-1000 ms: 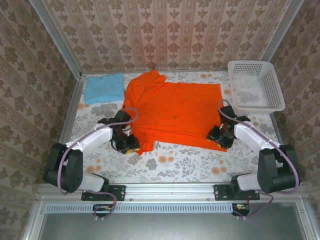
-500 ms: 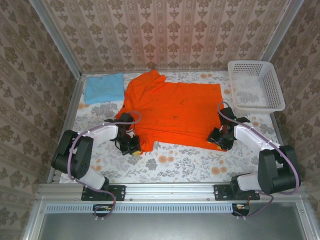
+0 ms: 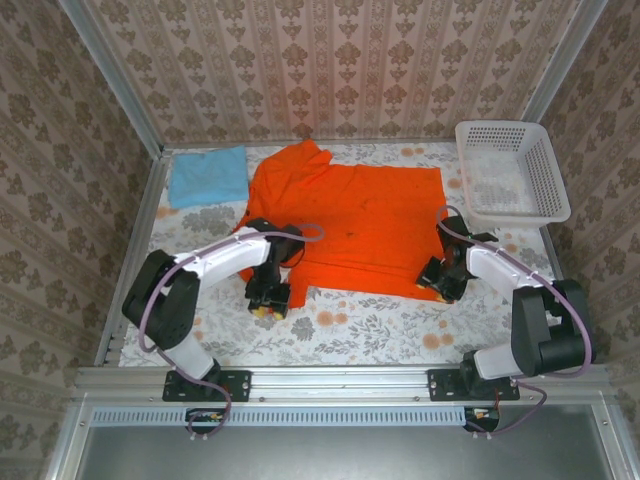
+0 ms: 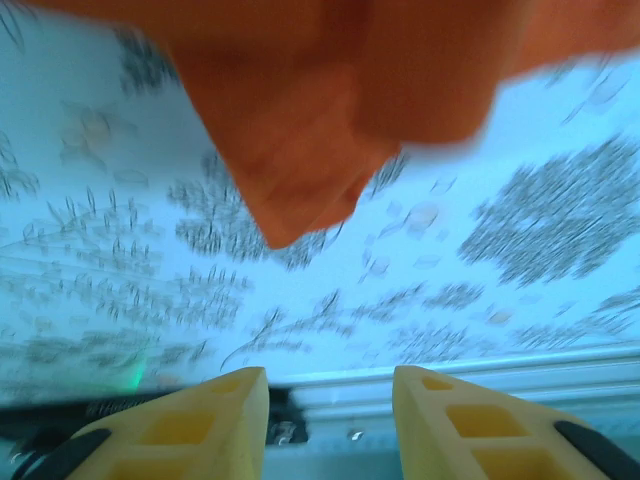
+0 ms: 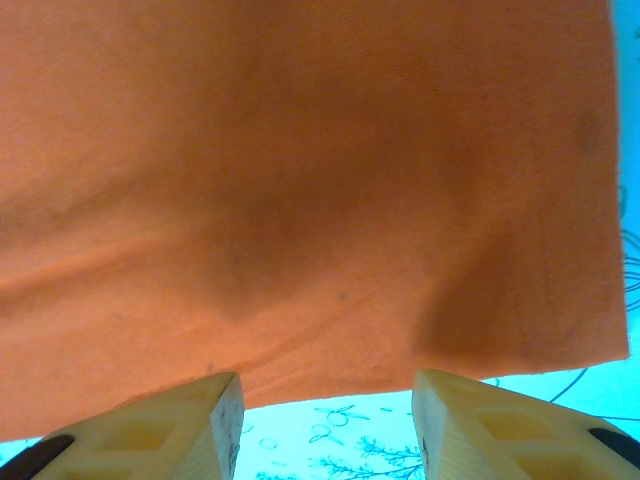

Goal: Fold and stack the t-shirts

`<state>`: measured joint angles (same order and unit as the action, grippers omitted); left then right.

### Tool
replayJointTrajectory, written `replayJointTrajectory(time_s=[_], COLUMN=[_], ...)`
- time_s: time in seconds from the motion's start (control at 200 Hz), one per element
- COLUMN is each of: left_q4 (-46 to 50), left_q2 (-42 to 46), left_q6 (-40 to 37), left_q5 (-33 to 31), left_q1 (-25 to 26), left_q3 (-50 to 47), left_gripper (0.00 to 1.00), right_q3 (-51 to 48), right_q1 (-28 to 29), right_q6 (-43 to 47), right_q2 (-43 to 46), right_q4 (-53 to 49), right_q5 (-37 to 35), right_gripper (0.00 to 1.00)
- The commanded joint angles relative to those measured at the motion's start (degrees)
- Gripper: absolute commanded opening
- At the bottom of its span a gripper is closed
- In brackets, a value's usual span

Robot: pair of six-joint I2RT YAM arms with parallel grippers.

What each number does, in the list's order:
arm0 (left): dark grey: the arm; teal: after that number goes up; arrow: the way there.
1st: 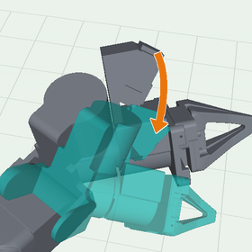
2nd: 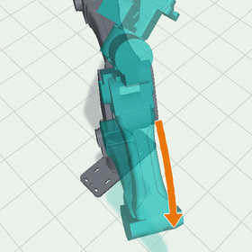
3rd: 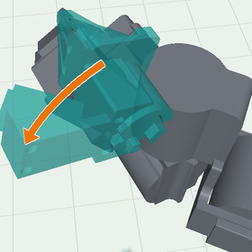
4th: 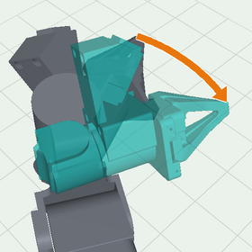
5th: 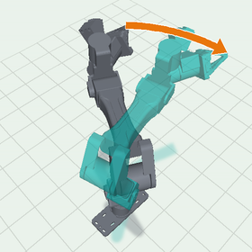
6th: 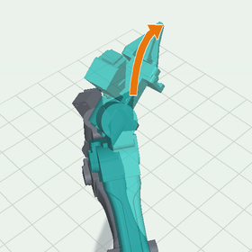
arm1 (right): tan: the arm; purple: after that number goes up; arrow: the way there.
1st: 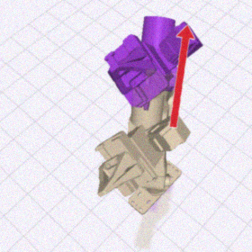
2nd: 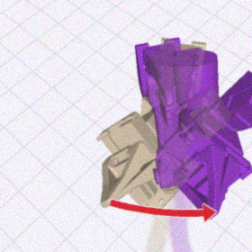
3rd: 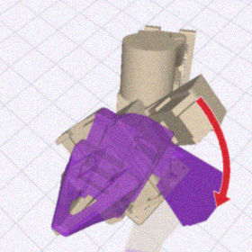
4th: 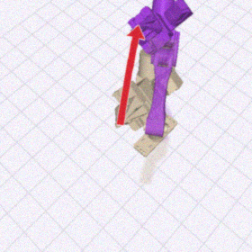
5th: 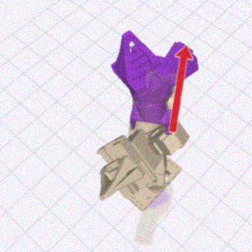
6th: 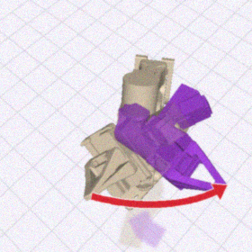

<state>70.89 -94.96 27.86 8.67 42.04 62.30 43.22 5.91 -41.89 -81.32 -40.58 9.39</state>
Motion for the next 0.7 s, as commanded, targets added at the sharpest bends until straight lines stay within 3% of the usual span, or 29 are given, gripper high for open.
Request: replayJointTrajectory(time_s=[0.0, 0.125, 0.25, 0.395, 0.595, 0.695], left_q4=[9.0, 7.7, -0.3, -13.7, -21.5, -27.8], left_q2=[1.2, 4.8, 8.1, 10.1, 9.2, 9.5], left_q6=[-0.3, 2.4, 6.8, 14.3, 18.8, 22.9], left_q5=[-6.6, -8.7, 1.6, 13.4, 16.3, 17.9], left_q1=[0.6, -3.5, -10.8, -17.7, -26.5, -29.7], left_q3=[3.4, 5.1, 1.1, -6.2, -10.0, -13.9], left_gripper=[0.70, 0.82, 0.80, 0.61, 0.39, 0.33], right_q3=[-0.4, -0.6, -1.5, -2.4, -2.9, -2.7], right_q1=[-1.4, -2.4, -3.1, -3.9, -4.0, -4.0], right_q6=[-2.4, -2.9, -3.2, -2.7, -2.3, -2.0], right_q2=[-0.4, 1.1, 3.8, 3.2, 3.4, 2.7], right_q4=[-1.5, -2.1, -2.0, -0.7, 1.3, 1.6], right_q5=[-0.7, -1.4, -2.1, -0.3, 1.1, 1.3], right_gripper=[0.51, 0.52, 0.53, 0.50, 0.47, 0.46])
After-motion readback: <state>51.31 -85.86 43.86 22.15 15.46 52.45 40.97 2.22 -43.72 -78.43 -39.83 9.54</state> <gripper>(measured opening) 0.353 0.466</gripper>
